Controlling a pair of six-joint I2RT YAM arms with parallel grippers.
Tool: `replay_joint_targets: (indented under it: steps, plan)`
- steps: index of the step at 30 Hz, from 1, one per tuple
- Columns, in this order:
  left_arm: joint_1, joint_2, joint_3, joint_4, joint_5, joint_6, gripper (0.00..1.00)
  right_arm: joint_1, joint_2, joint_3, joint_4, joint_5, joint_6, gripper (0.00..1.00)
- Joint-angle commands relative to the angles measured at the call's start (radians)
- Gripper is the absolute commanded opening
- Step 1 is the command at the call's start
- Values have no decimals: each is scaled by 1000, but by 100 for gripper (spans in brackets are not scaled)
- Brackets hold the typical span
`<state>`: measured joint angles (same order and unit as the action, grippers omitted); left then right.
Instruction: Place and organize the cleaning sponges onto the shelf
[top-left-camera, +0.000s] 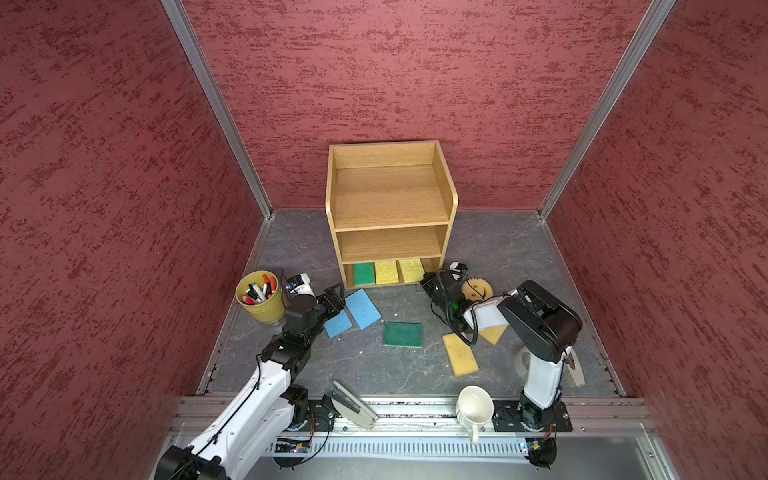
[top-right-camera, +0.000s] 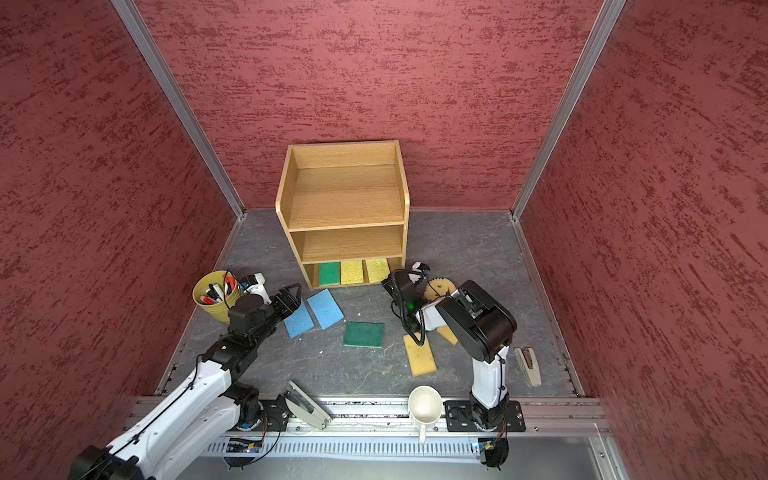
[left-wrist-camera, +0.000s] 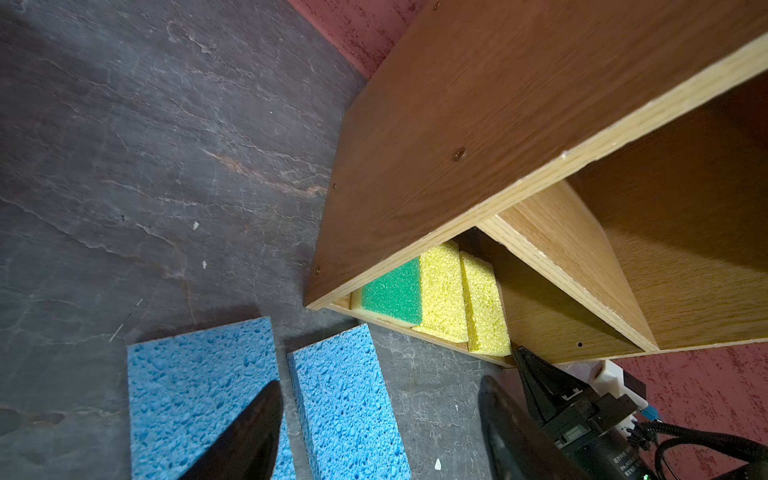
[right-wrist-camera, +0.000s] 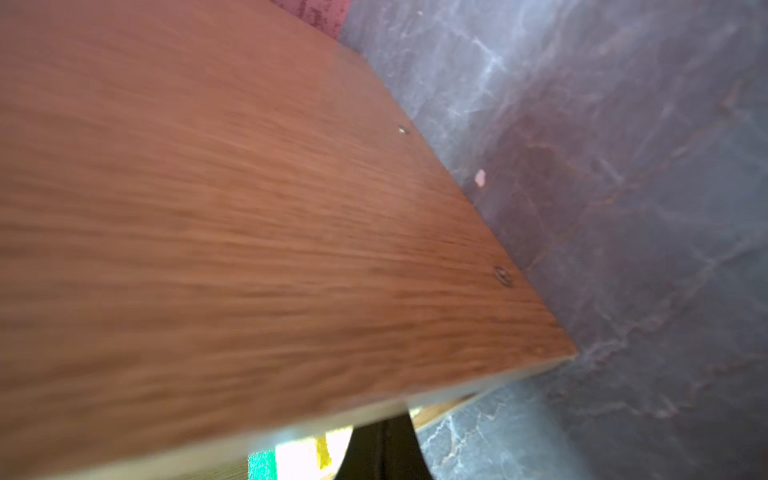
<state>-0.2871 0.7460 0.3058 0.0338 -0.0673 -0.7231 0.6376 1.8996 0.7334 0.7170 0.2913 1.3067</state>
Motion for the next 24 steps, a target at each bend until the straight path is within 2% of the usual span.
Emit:
replay_joint_targets:
  steps: [1,12,17,24]
  plan:
    - [7,-10,-19,5,12,-4,74,-3,21,12,32,39,89,0]
    - [10,3,-25,15,15,-11,74,-1,-2,-36,79,64,99,0]
    - [9,17,-25,27,23,-13,74,0,-35,-52,64,114,82,0]
    - [9,15,-26,23,24,-15,74,0,29,3,66,120,84,0]
